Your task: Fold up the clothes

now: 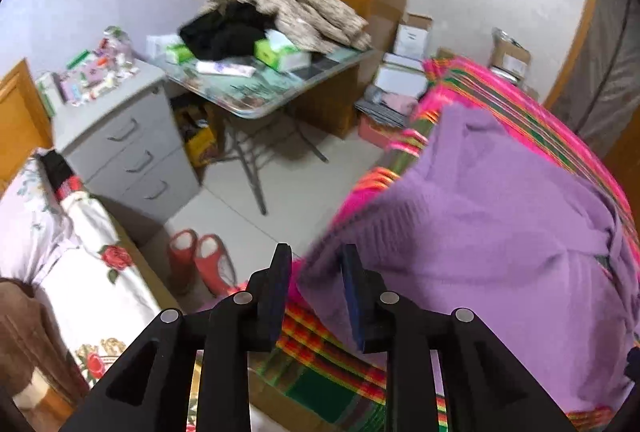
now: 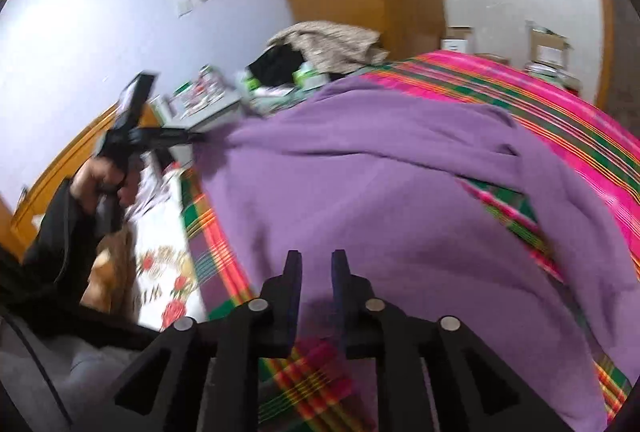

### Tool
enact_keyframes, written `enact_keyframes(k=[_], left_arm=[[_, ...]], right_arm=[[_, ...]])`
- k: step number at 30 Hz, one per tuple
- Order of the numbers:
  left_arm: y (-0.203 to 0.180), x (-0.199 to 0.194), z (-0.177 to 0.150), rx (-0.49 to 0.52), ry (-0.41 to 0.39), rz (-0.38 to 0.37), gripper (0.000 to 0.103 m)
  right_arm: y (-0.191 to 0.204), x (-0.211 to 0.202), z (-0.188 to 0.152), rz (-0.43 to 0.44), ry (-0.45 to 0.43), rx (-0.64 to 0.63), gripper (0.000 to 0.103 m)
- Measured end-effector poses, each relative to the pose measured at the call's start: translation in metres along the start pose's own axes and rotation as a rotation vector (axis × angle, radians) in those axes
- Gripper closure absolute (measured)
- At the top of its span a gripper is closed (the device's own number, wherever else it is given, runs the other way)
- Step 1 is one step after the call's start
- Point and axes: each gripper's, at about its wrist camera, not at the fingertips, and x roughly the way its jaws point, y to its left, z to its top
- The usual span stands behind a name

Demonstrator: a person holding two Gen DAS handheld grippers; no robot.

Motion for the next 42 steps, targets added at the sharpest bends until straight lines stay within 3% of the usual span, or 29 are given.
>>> enact_keyframes(k=[5, 8, 11, 16, 23, 30, 42], left_arm=[[-0.020, -0.009, -0.004, 0.041, -0.022, -0.062, 0.076], [-0.050, -0.011, -0.011, 0.109, -0.011, -0.140, 0.076], [-0.087, -0.012, -0.022, 0.200, 0.012, -0.218, 0.076], [-0.135, -0.011, -0.032, 0.303, 0.041, -0.298, 0.076], [-0.165, -0.006, -0.024, 0.377, 0.030, -0.289, 0.076], [-0.184, -0.001, -0.031, 0.425, 0.030, -0.288, 0.076], [-0.204, 0.014, -0.055, 0.488, 0.094, -0.288, 0.076]], right_arm=[[-0.015, 0.014, -0.010, -0.057, 0.032, 0.046, 0.086], [-0.018, 0.020, -0.016, -0.070, 0.039, 0.063, 0.085], [-0.019, 0.025, -0.021, -0.088, 0.052, 0.064, 0.077], [-0.022, 0.019, -0.028, -0.105, 0.049, 0.070, 0.077], [-0.058, -0.003, -0.028, -0.182, -0.018, 0.200, 0.077], [-0.077, -0.015, -0.029, -0.192, -0.070, 0.245, 0.077], [-0.096, 0.000, -0.038, -0.239, 0.009, 0.274, 0.077]])
